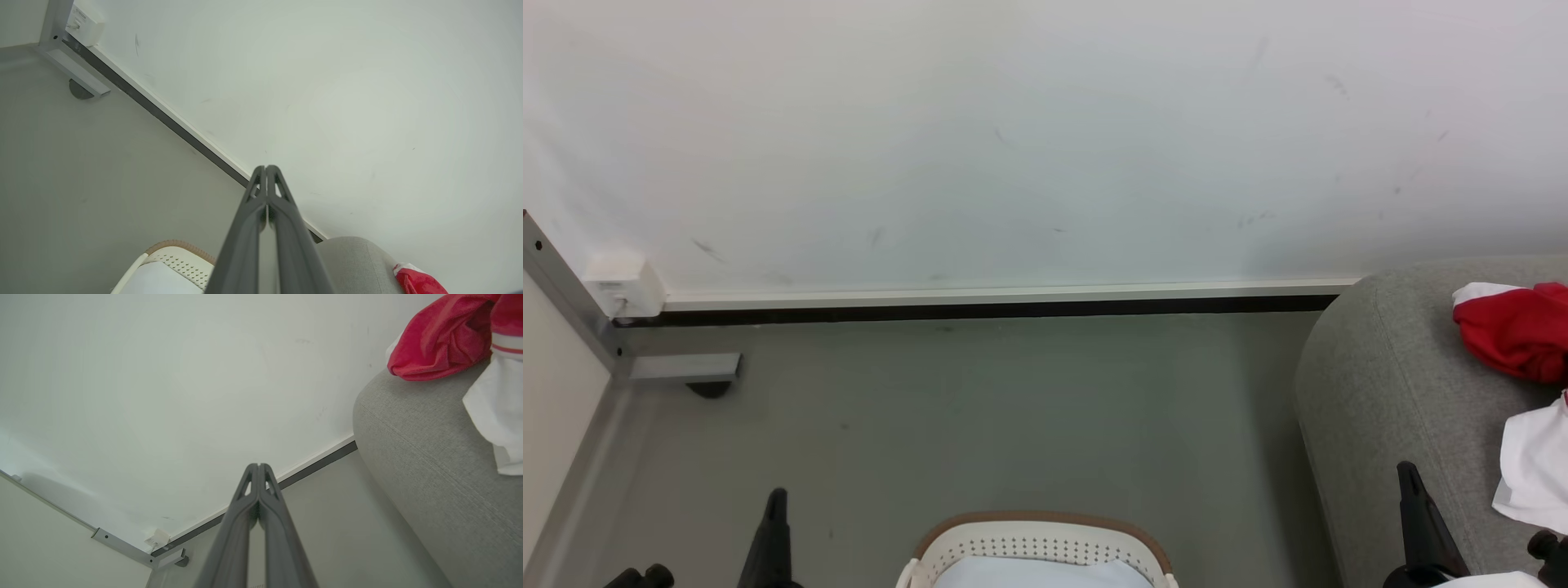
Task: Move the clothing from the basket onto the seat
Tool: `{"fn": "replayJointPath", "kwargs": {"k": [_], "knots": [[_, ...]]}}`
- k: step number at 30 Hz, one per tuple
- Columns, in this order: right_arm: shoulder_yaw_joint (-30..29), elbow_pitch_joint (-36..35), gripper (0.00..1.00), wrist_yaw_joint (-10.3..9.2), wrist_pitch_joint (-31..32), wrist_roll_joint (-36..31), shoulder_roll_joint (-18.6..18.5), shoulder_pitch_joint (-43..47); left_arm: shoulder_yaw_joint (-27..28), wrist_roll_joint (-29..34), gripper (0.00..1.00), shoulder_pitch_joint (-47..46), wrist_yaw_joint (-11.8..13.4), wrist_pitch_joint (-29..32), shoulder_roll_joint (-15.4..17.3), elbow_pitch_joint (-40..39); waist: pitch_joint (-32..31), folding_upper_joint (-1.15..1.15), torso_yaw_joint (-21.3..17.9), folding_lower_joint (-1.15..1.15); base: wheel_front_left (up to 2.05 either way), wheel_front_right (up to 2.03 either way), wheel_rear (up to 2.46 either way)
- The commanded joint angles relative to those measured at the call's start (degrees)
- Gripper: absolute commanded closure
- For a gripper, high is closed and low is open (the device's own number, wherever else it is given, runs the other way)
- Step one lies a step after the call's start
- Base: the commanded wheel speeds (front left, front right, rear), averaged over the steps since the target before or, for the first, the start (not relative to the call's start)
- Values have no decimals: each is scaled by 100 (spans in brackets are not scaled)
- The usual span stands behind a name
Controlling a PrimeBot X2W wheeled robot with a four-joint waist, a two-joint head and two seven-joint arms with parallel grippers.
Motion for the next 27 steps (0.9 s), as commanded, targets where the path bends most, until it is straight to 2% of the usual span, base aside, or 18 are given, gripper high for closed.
{"fn": "replayJointPath", "kwargs": {"k": [1,27], "knots": [[-55,-58,100,-3,41,222,-31,-173,38,-222,100,-154,-27,46,26,-42,1,0,4,0,0,0,0],[-371,12,100,-6,495,1905,3,-305,141,-1902,100,-384,-71,517,10,81,23,0,70,0,0,0,0]]}}
